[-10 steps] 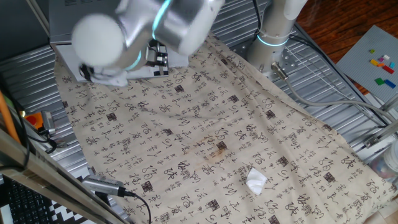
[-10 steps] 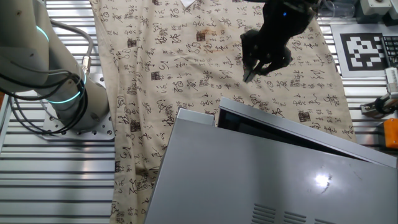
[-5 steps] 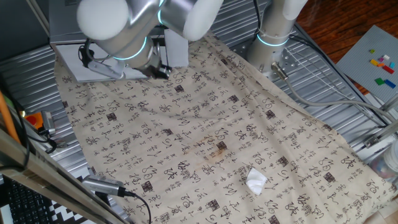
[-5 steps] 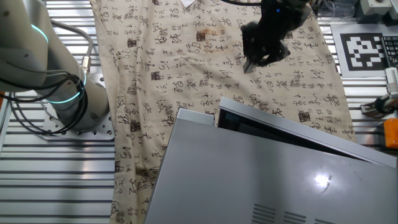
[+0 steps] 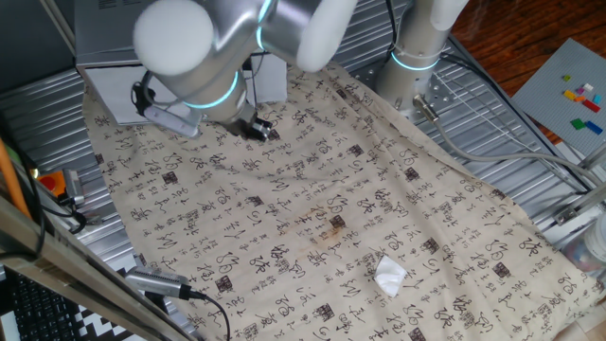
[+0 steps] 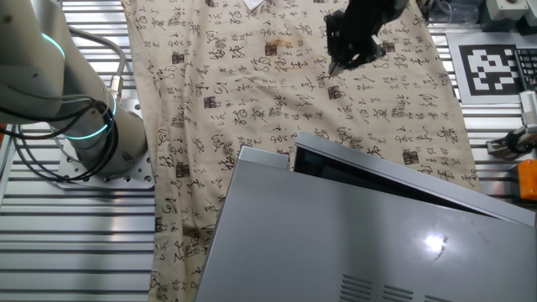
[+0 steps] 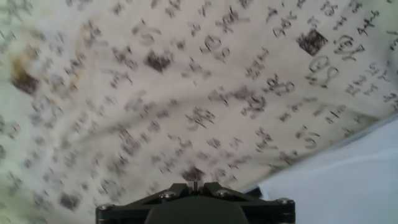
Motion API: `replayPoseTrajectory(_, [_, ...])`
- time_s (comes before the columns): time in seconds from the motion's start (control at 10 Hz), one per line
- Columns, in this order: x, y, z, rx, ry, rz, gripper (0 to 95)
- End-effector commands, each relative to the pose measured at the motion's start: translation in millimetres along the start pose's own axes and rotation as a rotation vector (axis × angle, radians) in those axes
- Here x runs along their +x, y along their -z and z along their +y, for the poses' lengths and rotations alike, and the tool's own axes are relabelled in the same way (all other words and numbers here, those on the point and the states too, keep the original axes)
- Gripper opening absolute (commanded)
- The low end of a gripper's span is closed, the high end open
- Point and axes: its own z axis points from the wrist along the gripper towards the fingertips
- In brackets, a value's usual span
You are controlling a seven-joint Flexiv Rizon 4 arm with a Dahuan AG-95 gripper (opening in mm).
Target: Open the microwave door
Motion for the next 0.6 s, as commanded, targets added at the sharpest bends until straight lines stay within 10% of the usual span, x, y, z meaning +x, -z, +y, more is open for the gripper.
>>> replayPoseTrajectory(0.1, [-0.3, 0.2, 3.2, 0.002, -0.002, -0.001, 0.0])
replayPoseTrajectory(0.6, [1.6, 1.8, 4.5, 0.001, -0.012, -0.004, 0.0])
